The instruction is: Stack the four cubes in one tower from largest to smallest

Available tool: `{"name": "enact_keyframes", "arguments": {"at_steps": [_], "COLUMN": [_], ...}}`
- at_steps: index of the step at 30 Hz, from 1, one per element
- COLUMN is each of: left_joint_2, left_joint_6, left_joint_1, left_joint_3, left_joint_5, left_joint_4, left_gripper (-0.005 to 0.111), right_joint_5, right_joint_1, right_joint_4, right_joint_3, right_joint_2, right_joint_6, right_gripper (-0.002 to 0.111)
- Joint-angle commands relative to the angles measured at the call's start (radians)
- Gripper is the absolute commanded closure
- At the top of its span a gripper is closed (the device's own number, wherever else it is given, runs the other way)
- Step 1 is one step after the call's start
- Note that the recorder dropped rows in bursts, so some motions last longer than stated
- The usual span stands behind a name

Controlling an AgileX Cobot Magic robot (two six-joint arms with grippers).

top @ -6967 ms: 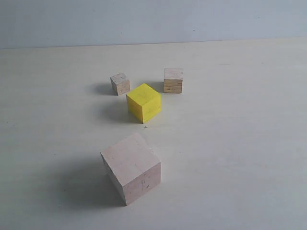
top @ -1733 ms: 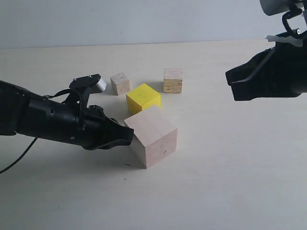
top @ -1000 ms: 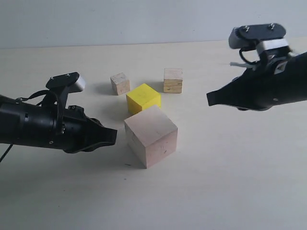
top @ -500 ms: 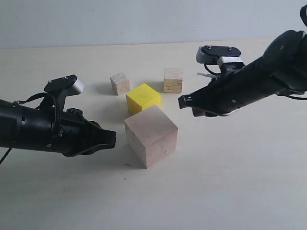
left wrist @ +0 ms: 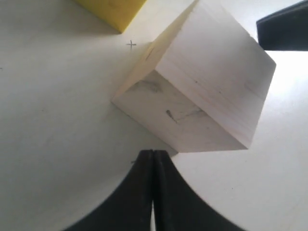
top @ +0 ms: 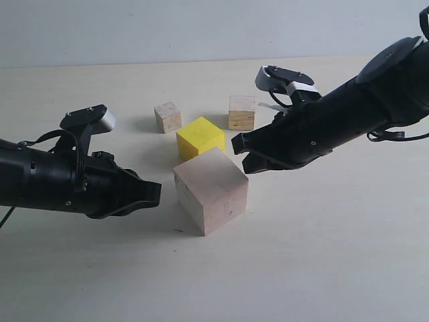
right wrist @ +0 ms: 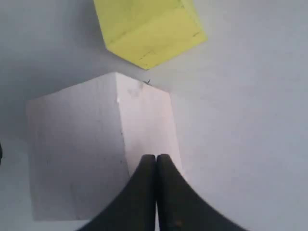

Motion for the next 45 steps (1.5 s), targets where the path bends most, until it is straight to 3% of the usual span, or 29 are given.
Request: {"name": "enact_keyframes", "arguments": {"at_steps": [1, 25, 36, 45], "left_joint_2": [-0.008, -0.008, 0.04, 0.146], "left_joint_6": [-0.003, 0.026, 0.071, 0.073], "left_joint_1": [-0.002, -0.002, 0.002, 0.002], "left_joint_3": [0.004, 0.004, -0.066, -0.133], "left_joint_5": [0.002, 0.008, -0.012, 0.003], "left_joint_4": [-0.01, -0.005, 0.001, 0.002], "left_gripper": [0.107, 0.107, 0.107, 0.107], "right_joint_5": [0.074, 0.205, 0.039, 0.048], "right_joint_1": [0.0, 0.0, 0.0, 0.0], "right_joint_4": [0.004, 0.039, -0.143, -0.058], "right_joint_3": [-0.006, -0.006, -0.006, -0.006], "right_joint_2": [0.002, -0.036, -0.088, 0.037], "right_joint_6": [0.008, 0.058, 0.276, 0.218], "right_gripper": [0.108, 0.108, 0.108, 0.108]}}
